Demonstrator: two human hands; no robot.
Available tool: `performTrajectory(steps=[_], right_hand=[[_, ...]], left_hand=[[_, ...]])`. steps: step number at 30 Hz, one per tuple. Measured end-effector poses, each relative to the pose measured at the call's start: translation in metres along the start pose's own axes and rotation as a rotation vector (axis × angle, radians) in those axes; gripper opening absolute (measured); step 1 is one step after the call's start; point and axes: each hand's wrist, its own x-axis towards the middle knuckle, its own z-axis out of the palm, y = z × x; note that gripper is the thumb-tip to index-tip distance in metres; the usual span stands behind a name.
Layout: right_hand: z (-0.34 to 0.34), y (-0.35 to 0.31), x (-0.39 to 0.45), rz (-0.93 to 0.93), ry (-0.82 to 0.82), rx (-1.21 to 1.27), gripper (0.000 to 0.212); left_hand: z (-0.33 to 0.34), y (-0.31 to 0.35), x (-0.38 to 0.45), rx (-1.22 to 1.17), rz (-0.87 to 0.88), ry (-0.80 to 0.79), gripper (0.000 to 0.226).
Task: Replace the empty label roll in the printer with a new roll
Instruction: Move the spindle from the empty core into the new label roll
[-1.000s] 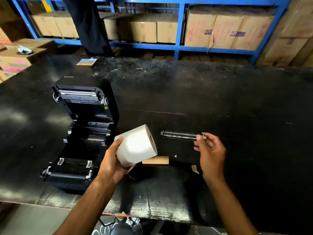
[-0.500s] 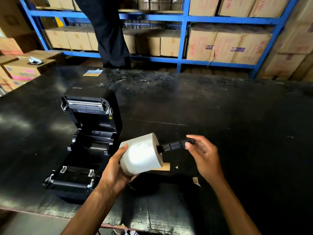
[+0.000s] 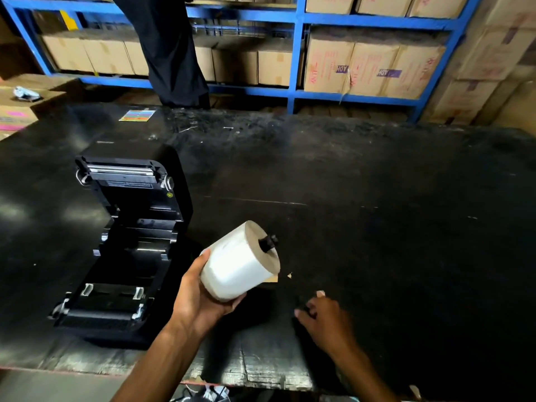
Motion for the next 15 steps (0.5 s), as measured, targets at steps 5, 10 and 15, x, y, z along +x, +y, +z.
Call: performTrajectory(steps=[5, 10, 15], right_hand=[[0.029, 0.006, -0.006, -0.016, 0.053, -0.067, 0.025], [0.025, 0.010, 0.007, 0.043, 0.031, 0.062, 0.022], [-0.001, -0.010, 0.012, -0.046, 0.106, 0.515, 0.023]], left_hand=[[0.006, -0.013, -0.005, -0.150, -0.038, -0.006, 0.046], [0.007, -0.009, -0.003, -0.143, 0.005, 0.006, 0.051], [0.009, -0.005, -0.007, -0.157, 0.015, 0.029, 0.051]])
